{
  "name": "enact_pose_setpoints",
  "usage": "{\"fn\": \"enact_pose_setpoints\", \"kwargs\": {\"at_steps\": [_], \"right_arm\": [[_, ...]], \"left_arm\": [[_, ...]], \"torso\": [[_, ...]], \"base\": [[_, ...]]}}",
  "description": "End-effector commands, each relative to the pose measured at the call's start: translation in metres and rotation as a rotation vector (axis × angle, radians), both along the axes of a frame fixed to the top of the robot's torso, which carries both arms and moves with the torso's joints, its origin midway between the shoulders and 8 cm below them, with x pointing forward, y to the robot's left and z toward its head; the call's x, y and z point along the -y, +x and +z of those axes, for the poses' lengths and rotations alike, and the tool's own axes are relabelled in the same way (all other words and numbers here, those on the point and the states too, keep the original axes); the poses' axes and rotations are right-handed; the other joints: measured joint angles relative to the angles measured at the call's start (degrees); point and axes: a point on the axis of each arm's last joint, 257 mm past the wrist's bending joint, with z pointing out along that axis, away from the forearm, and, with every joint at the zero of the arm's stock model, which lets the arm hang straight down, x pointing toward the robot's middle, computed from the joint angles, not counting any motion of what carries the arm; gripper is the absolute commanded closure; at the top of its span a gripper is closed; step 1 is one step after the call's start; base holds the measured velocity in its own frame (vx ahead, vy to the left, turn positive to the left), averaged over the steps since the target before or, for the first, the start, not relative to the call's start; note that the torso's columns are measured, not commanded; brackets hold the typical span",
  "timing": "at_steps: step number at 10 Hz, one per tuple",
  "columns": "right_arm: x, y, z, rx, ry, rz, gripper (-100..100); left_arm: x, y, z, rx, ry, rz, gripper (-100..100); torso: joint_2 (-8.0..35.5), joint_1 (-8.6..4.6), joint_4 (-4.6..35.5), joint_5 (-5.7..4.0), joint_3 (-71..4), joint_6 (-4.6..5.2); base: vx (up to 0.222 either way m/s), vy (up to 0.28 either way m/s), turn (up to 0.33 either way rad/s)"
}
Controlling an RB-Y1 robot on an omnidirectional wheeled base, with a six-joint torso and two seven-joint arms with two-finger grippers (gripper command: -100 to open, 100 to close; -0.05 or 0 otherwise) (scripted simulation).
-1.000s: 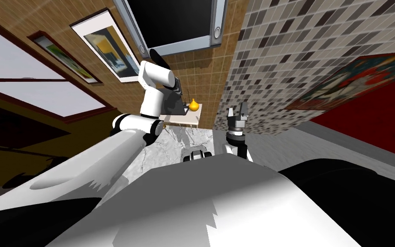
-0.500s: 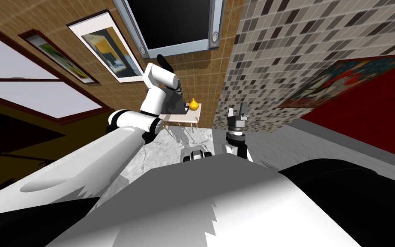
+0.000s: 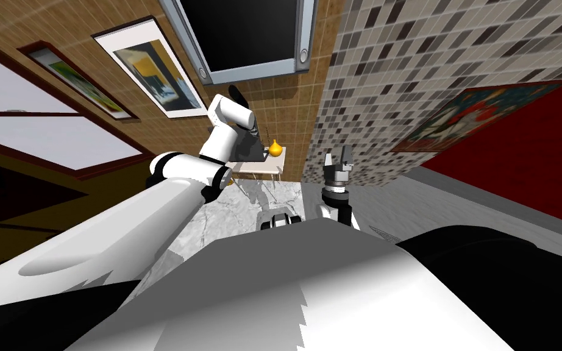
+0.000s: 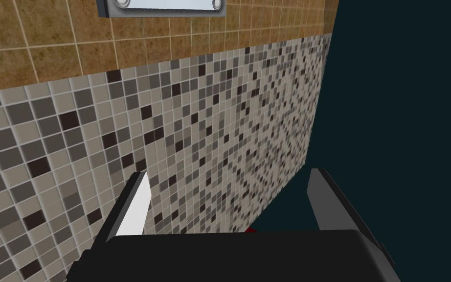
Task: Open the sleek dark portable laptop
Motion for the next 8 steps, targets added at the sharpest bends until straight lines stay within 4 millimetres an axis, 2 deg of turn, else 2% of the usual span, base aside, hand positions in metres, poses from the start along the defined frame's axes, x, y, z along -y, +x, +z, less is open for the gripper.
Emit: {"fn": "enact_pose_setpoints", "kwargs": {"at_steps": [1,5,6,7,8], "right_arm": [[0.000,0.000,0.000,0.000,0.000,0.000,0],[0.000,0.000,0.000,0.000,0.000,0.000,0],[0.000,0.000,0.000,0.000,0.000,0.000,0],[0.000,0.000,0.000,0.000,0.000,0.000,0],[0.000,0.000,0.000,0.000,0.000,0.000,0]], "left_arm": [[0.002,0.010,0.013,0.048,0.014,0.012,-100],[-0.020,0.018,-0.015,-0.012,0.017,0.058,-100],[-0.020,0.018,-0.015,-0.013,0.017,0.058,-100],[-0.016,0.020,0.010,0.054,0.032,0.074,-100],[-0.017,0.022,0.017,0.072,0.052,0.078,-100]], "torso": [[0.22,0.07,0.10,0.06,0.17,-0.10],[-0.40,-0.30,-0.13,-0.07,-0.24,-0.05],[-0.30,-0.22,-0.10,-0.04,-0.18,-0.06],[-0.18,-0.15,-0.04,-0.02,-0.10,-0.06],[0.23,0.07,0.08,0.03,0.14,-0.01]], "base": [[-0.090,0.057,0.009],[-0.008,0.001,0.008],[0.009,-0.008,0.001],[-0.105,0.084,-0.225],[-0.149,0.102,-0.165]]}}
